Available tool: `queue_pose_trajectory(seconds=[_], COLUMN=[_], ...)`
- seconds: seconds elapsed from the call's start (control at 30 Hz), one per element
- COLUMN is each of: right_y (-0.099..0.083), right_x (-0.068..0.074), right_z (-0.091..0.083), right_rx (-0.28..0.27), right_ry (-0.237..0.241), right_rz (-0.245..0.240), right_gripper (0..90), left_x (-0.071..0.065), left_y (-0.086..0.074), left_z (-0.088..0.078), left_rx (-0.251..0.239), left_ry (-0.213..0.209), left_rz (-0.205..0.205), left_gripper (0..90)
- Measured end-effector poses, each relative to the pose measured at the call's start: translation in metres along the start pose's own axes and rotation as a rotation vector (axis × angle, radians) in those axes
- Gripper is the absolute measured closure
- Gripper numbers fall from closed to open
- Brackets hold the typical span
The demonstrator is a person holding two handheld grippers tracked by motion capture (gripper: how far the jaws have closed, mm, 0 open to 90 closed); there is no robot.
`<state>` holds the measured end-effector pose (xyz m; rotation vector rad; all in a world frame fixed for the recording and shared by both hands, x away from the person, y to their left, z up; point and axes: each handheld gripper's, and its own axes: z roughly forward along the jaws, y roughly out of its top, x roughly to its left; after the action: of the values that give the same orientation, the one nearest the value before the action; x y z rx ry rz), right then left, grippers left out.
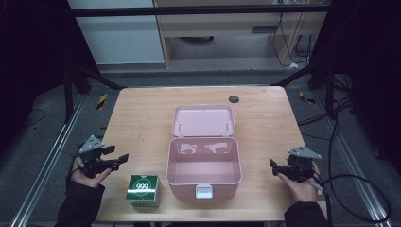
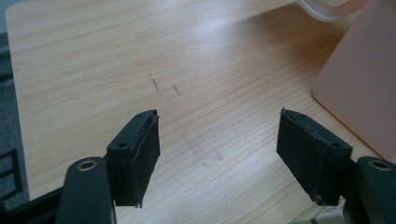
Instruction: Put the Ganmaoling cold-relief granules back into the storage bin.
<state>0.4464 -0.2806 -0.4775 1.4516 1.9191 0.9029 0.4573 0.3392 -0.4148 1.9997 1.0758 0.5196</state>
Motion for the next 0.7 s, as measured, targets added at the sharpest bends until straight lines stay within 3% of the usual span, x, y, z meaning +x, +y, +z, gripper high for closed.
queue_pose_trajectory(seconds=[0.1, 0.3, 0.53, 0.7], right_y=[0.000, 0.001, 0.002, 0.002], right_x=[0.000, -0.001, -0.001, -0.002], right_z=[0.001, -0.002, -0.001, -0.001], right_rx=[0.004, -0.007, -0.009, -0.015], right_ry=[-0.001, -0.007, -0.005, -0.012], right_rz=[-0.003, -0.003, -0.010, -0.013], right_gripper=[11.1, 10.8, 10.3, 10.1], left_x=[0.000, -0.003, -0.003, -0.008], left_y=[0.005, 0.015, 0.022, 0.030], left_z=[-0.006, -0.019, -0.033, -0.039], left_rx=[-0.004, 0.011, 0.027, 0.071], left_ry=[-0.035, -0.058, -0.106, -0.152], left_rz=[0.023, 0.111, 0.162, 0.247], left_gripper=[29.3, 27.8, 24.3, 21.9])
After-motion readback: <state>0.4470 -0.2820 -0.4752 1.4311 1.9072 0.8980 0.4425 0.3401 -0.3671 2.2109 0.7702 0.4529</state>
